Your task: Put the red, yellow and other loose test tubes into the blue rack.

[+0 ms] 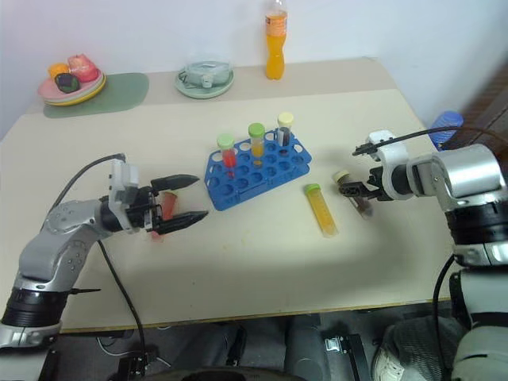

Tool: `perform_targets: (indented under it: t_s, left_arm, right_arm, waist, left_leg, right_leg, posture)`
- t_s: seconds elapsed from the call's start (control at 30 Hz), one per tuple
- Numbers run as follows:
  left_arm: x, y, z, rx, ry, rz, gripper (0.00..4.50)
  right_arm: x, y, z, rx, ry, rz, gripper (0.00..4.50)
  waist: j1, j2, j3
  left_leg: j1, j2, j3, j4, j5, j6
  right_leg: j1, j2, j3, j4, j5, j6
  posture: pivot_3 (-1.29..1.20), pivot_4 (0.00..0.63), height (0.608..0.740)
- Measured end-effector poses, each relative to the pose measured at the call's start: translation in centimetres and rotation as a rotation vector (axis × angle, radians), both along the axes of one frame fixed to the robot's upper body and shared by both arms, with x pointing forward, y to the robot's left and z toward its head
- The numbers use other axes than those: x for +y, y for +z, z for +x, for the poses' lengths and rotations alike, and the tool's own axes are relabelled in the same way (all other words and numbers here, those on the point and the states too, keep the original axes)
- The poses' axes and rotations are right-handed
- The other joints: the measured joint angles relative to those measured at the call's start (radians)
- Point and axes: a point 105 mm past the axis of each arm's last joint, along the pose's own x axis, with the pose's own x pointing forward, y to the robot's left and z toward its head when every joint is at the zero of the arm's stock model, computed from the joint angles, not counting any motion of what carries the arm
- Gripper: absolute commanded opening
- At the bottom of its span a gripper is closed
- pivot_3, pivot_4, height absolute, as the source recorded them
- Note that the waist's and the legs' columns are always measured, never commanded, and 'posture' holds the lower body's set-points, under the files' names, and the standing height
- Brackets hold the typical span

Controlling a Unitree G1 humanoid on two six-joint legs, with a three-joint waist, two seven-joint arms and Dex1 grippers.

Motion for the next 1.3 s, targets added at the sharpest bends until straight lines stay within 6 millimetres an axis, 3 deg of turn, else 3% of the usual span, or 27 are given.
perform_targets:
  t_s: [0.23,0.33,0.47,0.7,0.87,0.97,1.17,1.3]
  left_arm:
    - [-0.4,-0.2,-0.4,0.018,-0.041,0.019,4.25]
    - [-0.6,-0.1,-0.5,0.016,-0.051,0.021,4.32]
    - [-0.8,0.1,-0.7,0.009,-0.055,0.02,4.32]
    - [-0.7,-0.3,-0.7,0.019,-0.03,0.017,4.32]
    - [-0.6,-0.3,-0.4,0.019,0.002,0.008,4.32]
    - [-0.3,-0.2,-0.2,0.015,0.026,0.001,4.32]
    - [0.2,-0.2,0.5,-0.001,0.077,-0.02,4.32]
    - [0.2,-0.1,1.3,0.001,0.1,-0.043,4.32]
  right_arm:
    - [0.2,-1.5,1.4,0.08,0.022,-0.025,4.5]
    - [0.2,-1.6,2.1,0.088,0.041,-0.058,3.67]
    - [-0.1,-1.8,2.6,0.093,0.065,-0.103,1.66]
    - [-0.5,-1.8,2.7,0.073,0.121,-0.156,1.66]
    - [-0.6,-1.4,2.1,-0.115,0.246,-0.17,1.66]
    - [-0.1,-0.3,1.2,-0.247,0.321,-0.16,1.66]
    - [4.4,6.0,0.4,-0.723,0.346,0.0,1.66]
    - [7.6,6.1,-0.1,-0.864,0.335,0.179,1.66]
  waist:
    - [-0.002,0.0,0.0]
    - [-0.003,0.0,0.0]
    - [-0.003,0.0,0.0]
    - [-0.002,0.0,0.0]
    - [0.003,0.001,0.0]
    - [0.0,0.001,0.001]
    - [-0.001,0.001,0.0]
    - [0.003,0.0,0.001]
  left_leg:
    - [0.0,0.0,0.0,0.0,0.0,0.0]
    - [0.0,0.0,0.0,0.0,0.0,0.0]
    - [0.0,0.0,0.0,0.0,0.0,0.0]
    - [0.0,0.0,0.0,0.0,0.0,0.0]
    - [-0.001,0.0,0.0,0.0,0.0,0.0]
    - [-0.001,0.0,0.0,0.0,0.0,0.0]
    - [0.001,0.001,0.001,0.0,0.0,0.0]
    - [0.001,0.0,0.0,0.001,0.0,0.0]
  right_leg:
    - [0.0,0.0,0.0,0.0,0.0,0.0]
    - [0.0,0.0,0.0,0.0,0.0,0.0]
    - [0.0,0.0,0.0,0.001,0.0,0.0]
    - [0.0,0.0,0.0,0.001,0.0,0.0]
    - [-0.001,0.0,0.0,0.001,0.0,0.0]
    - [-0.001,0.0,0.0,0.001,0.0,0.0]
    - [-0.001,0.001,0.0,0.002,0.0,0.0]
    - [0.0,0.0,0.0,0.001,0.0,0.0]
  posture:
    - [0.0,0.15,0.74]
    - [0.0,0.15,0.74]
    - [0.0,0.15,0.74]
    - [0.0,0.15,0.74]
    - [0.0,0.15,0.74]
    - [0.0,0.15,0.74]
    - [0.0,0.15,0.74]
    - [0.0,0.15,0.74]
